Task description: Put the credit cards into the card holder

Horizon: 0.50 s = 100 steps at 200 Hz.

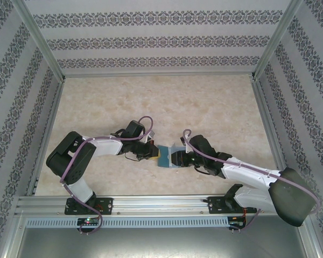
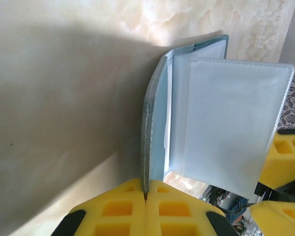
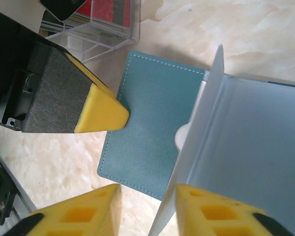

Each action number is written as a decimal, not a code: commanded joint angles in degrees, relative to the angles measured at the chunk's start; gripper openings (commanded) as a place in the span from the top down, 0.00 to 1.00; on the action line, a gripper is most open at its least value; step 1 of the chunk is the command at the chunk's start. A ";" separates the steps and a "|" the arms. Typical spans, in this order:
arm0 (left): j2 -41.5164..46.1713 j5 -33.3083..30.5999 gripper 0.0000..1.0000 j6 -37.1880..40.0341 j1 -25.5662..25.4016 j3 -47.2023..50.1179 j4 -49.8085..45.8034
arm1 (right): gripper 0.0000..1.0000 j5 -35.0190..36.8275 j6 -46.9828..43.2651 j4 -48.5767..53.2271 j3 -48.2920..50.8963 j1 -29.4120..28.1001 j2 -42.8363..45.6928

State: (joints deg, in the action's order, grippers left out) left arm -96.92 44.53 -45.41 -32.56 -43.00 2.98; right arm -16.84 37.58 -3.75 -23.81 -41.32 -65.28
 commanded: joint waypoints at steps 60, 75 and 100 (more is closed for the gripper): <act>-2.58 1.28 1.00 -0.65 -0.18 -0.79 1.50 | 0.80 -1.83 -1.26 -3.27 1.19 1.01 0.27; -2.46 1.32 1.00 -0.78 -0.18 -0.83 1.67 | 0.80 -2.62 -1.01 -4.08 1.08 1.10 -0.43; -2.95 1.61 1.00 -0.32 -0.16 -1.02 1.38 | 0.80 -3.94 -1.28 -5.30 0.74 1.23 -1.90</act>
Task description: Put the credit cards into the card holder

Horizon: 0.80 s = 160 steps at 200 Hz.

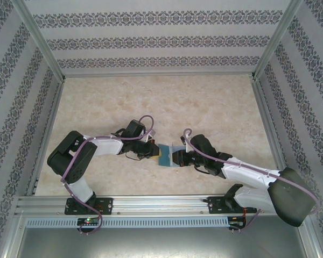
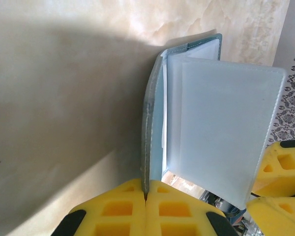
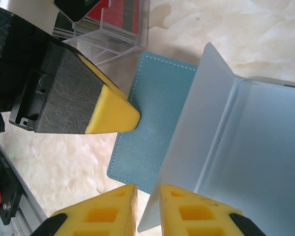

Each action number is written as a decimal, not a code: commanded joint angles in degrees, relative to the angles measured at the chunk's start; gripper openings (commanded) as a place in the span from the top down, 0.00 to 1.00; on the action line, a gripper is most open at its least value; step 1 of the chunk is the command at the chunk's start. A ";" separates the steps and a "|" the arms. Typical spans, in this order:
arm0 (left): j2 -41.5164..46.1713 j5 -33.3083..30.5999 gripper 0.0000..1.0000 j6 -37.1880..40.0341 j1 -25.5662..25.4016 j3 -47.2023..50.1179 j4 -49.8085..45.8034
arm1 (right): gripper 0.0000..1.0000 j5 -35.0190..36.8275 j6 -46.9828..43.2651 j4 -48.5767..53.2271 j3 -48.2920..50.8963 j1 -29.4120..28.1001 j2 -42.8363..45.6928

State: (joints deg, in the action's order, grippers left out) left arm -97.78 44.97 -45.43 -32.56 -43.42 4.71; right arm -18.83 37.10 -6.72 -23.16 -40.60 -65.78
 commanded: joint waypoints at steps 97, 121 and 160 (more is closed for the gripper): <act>-2.32 1.26 1.00 -0.57 -0.16 -0.45 0.01 | 0.77 -3.47 -0.61 -3.98 -1.27 0.54 -8.70; -1.42 0.67 0.89 -1.24 -0.16 0.14 0.87 | 0.78 -2.56 -0.01 -3.20 -1.38 0.57 -9.00; -0.33 0.28 0.57 -1.36 -0.18 -0.12 1.31 | 0.87 -3.88 0.22 -3.22 -1.87 0.54 -11.11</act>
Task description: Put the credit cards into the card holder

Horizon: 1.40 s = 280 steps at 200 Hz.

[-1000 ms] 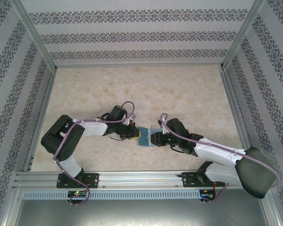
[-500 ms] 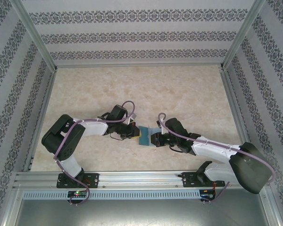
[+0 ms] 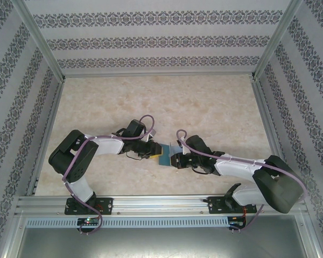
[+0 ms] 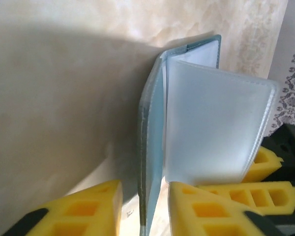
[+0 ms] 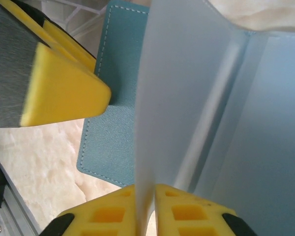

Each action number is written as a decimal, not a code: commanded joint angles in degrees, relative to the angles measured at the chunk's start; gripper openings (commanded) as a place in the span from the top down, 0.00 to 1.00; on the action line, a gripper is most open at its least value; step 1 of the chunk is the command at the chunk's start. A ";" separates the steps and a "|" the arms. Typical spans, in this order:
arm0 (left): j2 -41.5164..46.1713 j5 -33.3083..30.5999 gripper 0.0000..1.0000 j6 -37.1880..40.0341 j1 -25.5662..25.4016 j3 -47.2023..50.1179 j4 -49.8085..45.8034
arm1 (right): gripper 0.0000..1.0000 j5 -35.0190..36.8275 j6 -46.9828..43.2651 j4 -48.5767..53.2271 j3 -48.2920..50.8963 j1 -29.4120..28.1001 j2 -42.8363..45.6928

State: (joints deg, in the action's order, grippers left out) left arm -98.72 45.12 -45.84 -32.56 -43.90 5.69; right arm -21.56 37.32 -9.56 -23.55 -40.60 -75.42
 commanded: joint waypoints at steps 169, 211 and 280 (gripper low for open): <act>-0.16 -0.85 0.24 -1.34 -0.93 -4.36 -1.79 | 0.95 -5.67 -3.77 3.04 -6.16 0.56 -7.47; 3.86 -5.78 0.47 1.48 -0.93 -3.19 -6.98 | 0.82 -5.59 -8.01 13.85 -9.92 1.43 -4.07; 4.01 -7.03 0.90 1.52 -1.09 -1.90 -8.68 | 0.63 -5.43 -7.50 15.65 -10.99 4.17 -0.52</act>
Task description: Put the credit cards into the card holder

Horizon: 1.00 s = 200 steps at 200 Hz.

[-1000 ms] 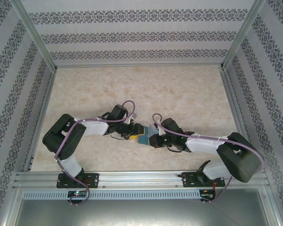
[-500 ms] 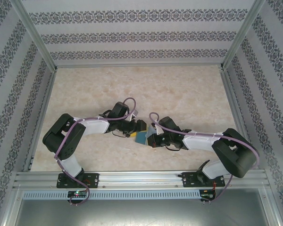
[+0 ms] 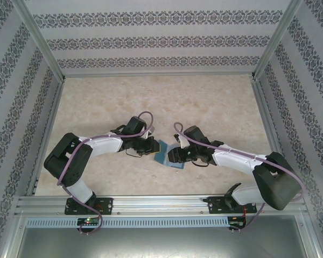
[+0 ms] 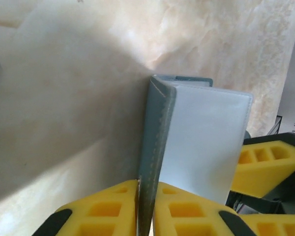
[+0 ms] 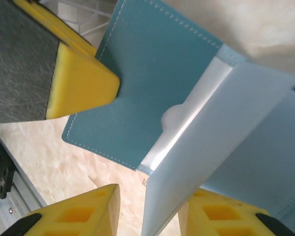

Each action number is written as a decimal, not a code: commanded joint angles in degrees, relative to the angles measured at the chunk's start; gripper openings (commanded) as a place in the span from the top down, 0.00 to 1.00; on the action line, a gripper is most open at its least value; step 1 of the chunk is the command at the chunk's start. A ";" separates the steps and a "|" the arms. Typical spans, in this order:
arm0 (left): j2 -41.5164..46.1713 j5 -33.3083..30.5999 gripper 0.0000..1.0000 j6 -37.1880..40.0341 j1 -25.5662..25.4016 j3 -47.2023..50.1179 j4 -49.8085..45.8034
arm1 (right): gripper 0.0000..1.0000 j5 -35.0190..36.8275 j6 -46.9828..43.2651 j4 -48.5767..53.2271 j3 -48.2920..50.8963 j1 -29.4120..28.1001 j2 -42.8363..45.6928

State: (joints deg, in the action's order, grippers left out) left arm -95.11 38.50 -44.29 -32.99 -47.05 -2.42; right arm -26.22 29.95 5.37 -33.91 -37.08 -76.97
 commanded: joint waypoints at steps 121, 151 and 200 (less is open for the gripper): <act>-2.33 1.66 1.00 -7.45 -2.19 7.10 10.96 | 0.74 -2.25 5.34 -11.36 2.74 1.50 -1.41; -2.56 2.08 1.00 -7.46 -2.14 6.93 11.36 | 0.78 -2.04 5.65 -12.40 3.24 1.51 -2.77; -2.29 1.67 1.00 -7.26 -2.09 6.78 10.68 | 0.86 2.39 4.85 -7.44 2.68 1.41 -2.99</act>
State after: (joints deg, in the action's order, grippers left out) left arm -95.96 38.96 -50.22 -34.17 -41.08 9.30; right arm -27.20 35.22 -5.15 -31.33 -36.10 -79.83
